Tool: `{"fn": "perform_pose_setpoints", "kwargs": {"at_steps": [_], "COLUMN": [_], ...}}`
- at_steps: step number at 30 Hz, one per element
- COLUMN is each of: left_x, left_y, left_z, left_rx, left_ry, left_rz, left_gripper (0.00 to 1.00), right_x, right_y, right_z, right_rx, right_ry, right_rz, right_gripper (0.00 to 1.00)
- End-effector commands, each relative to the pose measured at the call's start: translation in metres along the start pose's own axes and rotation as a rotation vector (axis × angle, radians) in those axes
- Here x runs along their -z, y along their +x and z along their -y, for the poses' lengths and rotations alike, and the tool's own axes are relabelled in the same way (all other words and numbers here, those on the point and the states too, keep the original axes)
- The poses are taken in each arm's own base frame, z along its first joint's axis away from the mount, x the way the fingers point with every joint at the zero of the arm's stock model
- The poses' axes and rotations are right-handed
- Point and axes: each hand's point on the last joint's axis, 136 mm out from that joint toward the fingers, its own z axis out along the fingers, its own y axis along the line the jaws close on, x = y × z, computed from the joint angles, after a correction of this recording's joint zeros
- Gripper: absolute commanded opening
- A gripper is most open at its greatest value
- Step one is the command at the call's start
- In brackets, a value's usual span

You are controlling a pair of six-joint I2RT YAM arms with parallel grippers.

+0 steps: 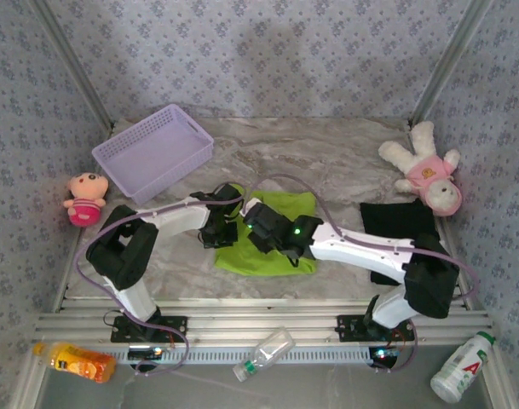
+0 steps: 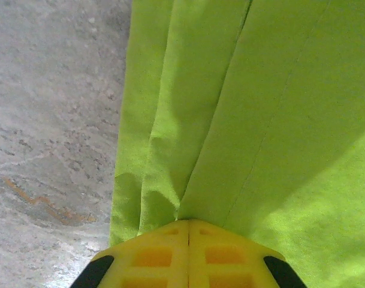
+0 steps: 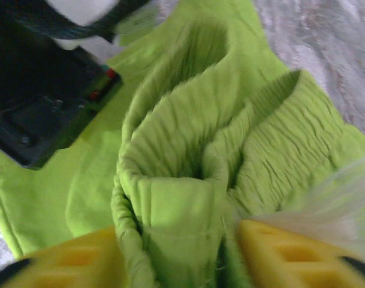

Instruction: Fold and stack the mixed laundry pile

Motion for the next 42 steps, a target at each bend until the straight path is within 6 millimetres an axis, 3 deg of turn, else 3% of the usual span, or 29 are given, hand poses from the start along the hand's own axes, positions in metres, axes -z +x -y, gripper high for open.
{"fn": "perform_pose_setpoints", "kwargs": {"at_steps": [1,4,7,10,13,17,19,24,28,36,38,42], "left_x": [0.012,0.03,0.045,0.057,0.068,0.076,0.076,0.054,0.035,0.016,0.017,0.033], "left_y": [-0.003,-0.011,-0.017,-0.021,-0.024,-0.027,-0.029,-0.028,-0.023,-0.019,-0.021,-0.027], "left_z": [-0.016,-0.037,-0.066,-0.07,-0.047,0.0,0.023,0.053,0.07,0.094,0.098,0.11], "left_rx": [0.022,0.053,0.069,0.061,0.045,0.046,0.031,-0.02,-0.073,-0.124,-0.127,-0.134], "left_ry": [-0.049,-0.077,-0.147,-0.141,-0.05,0.12,0.181,0.21,0.206,0.204,0.208,0.246], "left_rz": [0.02,0.057,0.087,0.089,0.105,0.151,0.176,0.154,0.119,0.092,0.092,0.117], "left_gripper": [0.09,0.1,0.1,0.1,0.19,0.55,0.62,0.66,0.68,0.67,0.62,0.42], "right_x": [0.016,0.033,0.045,0.047,0.039,0.028,0.022,0.004,-0.008,-0.031,-0.037,-0.045], "right_y": [-0.021,-0.036,-0.042,-0.034,-0.01,0.023,0.036,0.069,0.095,0.108,0.114,0.127], "right_z": [-0.021,-0.017,0.008,0.037,0.068,0.101,0.112,0.131,0.143,0.14,0.136,0.131], "right_rx": [-0.074,-0.149,-0.23,-0.297,-0.363,-0.498,-0.57,-0.765,-0.906,-0.923,-0.931,-0.939], "right_ry": [-0.144,-0.212,-0.192,-0.141,-0.064,0.013,0.014,0.003,0.006,-0.02,-0.024,-0.024], "right_rz": [0.014,0.067,0.095,0.089,0.032,-0.038,-0.057,-0.112,-0.174,-0.228,-0.258,-0.316], "right_gripper": [0.7,0.74,0.72,0.66,0.65,0.67,0.68,0.72,0.63,0.58,0.57,0.51]}}
